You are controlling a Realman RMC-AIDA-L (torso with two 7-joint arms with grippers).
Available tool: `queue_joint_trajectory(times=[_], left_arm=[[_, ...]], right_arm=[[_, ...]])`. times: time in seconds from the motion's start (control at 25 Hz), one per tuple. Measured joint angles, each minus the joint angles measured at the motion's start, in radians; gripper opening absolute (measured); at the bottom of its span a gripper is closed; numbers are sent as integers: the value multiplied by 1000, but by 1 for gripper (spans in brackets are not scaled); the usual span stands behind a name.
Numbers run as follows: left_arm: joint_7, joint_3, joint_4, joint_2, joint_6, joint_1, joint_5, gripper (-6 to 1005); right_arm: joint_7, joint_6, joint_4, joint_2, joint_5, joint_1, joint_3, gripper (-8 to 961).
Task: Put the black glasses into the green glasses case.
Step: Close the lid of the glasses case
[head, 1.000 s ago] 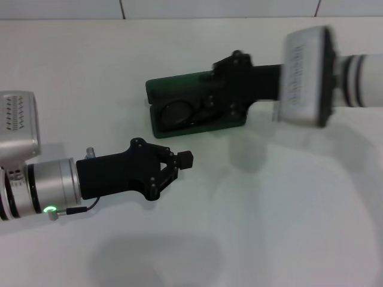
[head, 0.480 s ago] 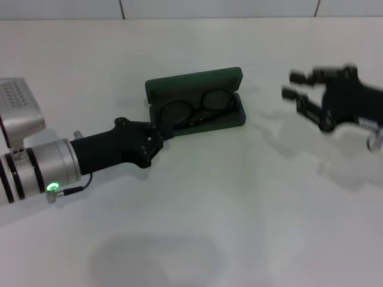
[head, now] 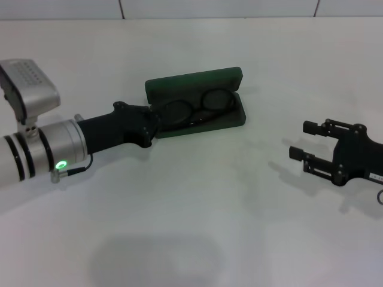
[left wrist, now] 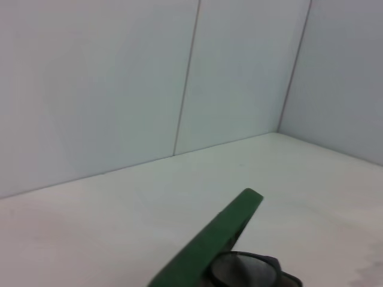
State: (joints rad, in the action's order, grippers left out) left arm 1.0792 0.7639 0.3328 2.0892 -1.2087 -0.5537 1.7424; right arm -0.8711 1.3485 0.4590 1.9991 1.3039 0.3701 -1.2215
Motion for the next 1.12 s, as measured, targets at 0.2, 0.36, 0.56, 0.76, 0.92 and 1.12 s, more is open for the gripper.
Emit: queue_joint_trajectory(times=[0.2, 0.36, 0.56, 0.76, 0.92, 1.12], left_arm=[[2, 1, -7, 0, 46, -22, -3, 12], [2, 4, -11, 0, 74, -34, -8, 13], [2, 4, -18, 4, 151, -43, -9, 13], [2, 2, -40, 5, 246, -67, -19, 13], [-5, 2, -41, 5, 288, -68, -55, 13], [-10, 2, -31, 3, 306, -76, -89, 14]], right_arm=[[1, 6, -8, 0, 14, -13, -3, 712], [11, 7, -8, 6, 37, -13, -6, 753], [15, 13, -8, 10, 38, -14, -8, 805], [15, 23, -8, 10, 38, -15, -8, 826], [15, 24, -8, 11, 38, -18, -7, 825], [15, 29, -8, 12, 38, -19, -8, 825]])
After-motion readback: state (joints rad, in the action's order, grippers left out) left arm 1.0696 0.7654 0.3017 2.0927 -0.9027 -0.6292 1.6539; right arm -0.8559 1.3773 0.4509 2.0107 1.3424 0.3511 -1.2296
